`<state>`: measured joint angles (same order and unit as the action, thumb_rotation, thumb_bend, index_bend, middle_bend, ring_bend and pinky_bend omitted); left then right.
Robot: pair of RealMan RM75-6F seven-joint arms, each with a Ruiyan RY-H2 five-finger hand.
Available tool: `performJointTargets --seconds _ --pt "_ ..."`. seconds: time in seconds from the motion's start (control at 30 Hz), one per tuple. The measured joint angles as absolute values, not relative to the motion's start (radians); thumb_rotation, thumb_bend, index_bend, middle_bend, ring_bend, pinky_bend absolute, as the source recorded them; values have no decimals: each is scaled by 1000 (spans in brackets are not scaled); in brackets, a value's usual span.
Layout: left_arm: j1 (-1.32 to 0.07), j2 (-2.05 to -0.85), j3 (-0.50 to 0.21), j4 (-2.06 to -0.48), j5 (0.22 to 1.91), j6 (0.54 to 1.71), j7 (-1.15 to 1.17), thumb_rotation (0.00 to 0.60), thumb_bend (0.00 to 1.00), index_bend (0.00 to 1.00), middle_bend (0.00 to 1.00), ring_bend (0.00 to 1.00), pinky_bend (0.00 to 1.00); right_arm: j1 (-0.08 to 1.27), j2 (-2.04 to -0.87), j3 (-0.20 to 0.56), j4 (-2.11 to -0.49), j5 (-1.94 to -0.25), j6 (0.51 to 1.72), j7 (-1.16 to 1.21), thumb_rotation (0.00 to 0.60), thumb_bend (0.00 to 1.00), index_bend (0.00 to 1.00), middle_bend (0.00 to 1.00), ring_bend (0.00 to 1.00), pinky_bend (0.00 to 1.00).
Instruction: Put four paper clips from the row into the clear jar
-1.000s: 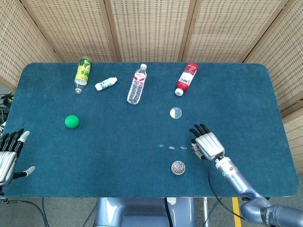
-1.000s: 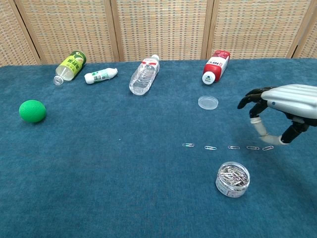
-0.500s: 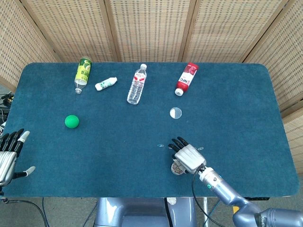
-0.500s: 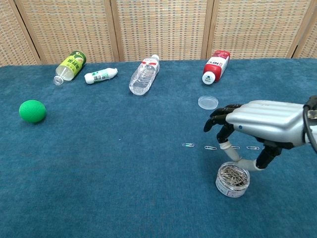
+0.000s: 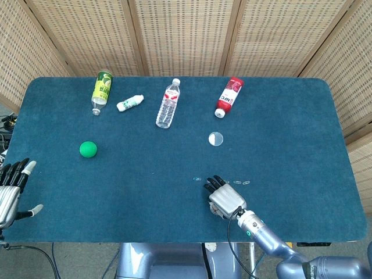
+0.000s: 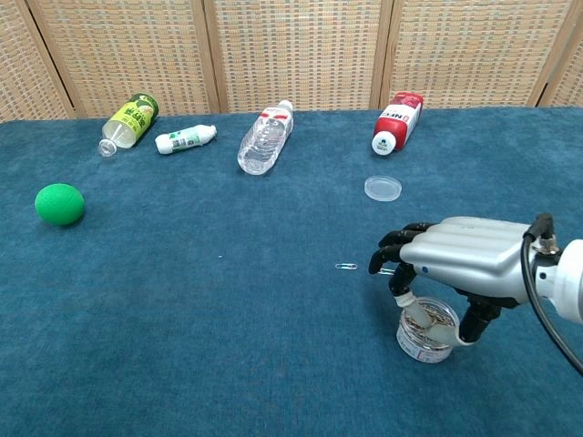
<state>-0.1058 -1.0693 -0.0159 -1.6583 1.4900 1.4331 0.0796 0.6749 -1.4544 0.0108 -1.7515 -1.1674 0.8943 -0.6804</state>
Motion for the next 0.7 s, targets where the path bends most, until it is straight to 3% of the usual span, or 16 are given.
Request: performJointTargets --seconds 0.1,0.43,0.7 --pt "-106 -1069 -15 -1658 1491 1433 80 600 0 0 0 0 0 676 -1450 6 -1755 -1165 899 -683 600 428 455 144 0 51" --pt "-106 -1069 -15 -1658 1492 1434 81 600 0 0 0 0 0 678 -1444 -3 -1758 -1173 928 -687 600 389 433 145 0 52" --pt "-105 -1068 -15 -1658 1494 1436 79 600 0 0 0 0 0 678 -1433 -11 -1761 -1182 941 -690 600 264 391 145 0 52"
